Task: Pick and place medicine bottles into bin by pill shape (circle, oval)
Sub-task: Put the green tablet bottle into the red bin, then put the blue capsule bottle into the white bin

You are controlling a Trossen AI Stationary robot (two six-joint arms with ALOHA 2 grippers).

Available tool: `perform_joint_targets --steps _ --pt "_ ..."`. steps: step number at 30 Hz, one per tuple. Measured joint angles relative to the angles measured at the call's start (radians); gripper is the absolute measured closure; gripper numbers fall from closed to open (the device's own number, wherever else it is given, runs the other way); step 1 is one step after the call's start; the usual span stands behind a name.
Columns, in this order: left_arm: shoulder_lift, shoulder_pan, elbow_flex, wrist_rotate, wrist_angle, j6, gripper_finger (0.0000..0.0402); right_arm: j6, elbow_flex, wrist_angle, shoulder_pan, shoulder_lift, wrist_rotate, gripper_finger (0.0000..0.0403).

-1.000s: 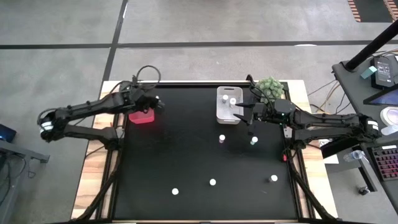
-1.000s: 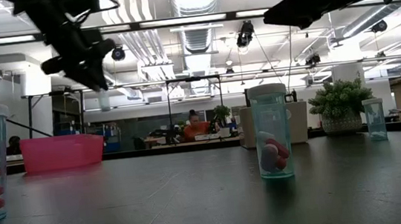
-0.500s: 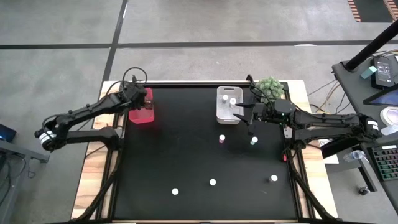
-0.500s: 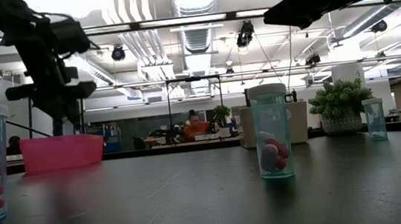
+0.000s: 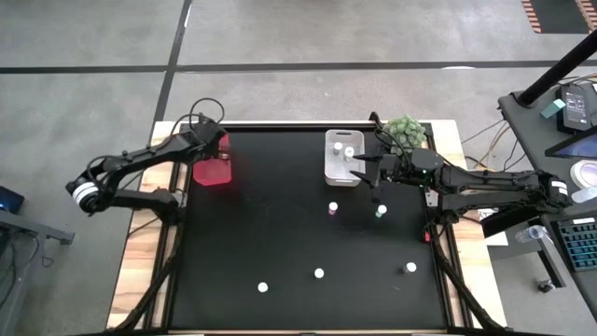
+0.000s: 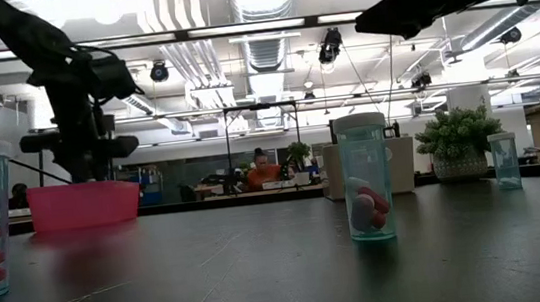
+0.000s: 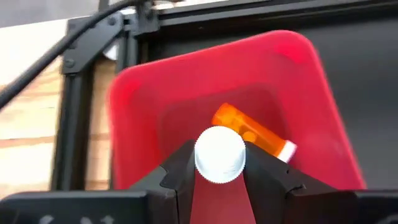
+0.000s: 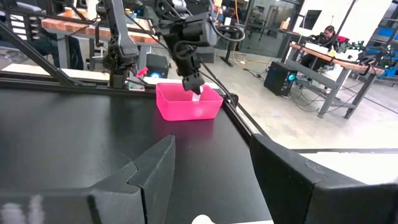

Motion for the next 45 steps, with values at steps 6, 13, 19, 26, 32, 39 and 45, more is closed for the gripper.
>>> perform_joint_targets --steps 6,13,19,26,32,39,45 --pt "0.031 0.015 -0.001 -0.007 0.014 -0.025 0.0304 -0.003 0.000 0.000 0.000 0.000 0.000 0.0202" --pt "0.037 0.020 -0.002 -0.007 0.014 -0.028 0.0272 -0.003 0.000 0.000 0.000 0.000 0.000 0.0202" --pt "0.011 0.020 0.002 -0.007 0.007 -0.027 0.0246 -0.003 0.000 -0.001 0.000 0.000 0.000 0.0202" --pt "-0.049 0.016 0.032 -0.003 -0.041 -0.004 0.0243 -0.010 0.000 -0.001 0.000 0.000 0.000 0.0202" --pt "-0.154 -0.034 0.071 0.069 -0.047 0.061 0.0242 -0.010 0.000 -0.001 0.000 0.000 0.000 0.0202" --pt "-0.301 -0.231 0.073 0.103 -0.040 0.113 0.0242 0.070 0.000 0.000 0.000 0.000 0.000 0.0202" --pt "-0.369 -0.458 0.072 0.103 -0.010 0.165 0.0242 0.264 0.000 -0.003 0.005 0.000 -0.007 0.0202"
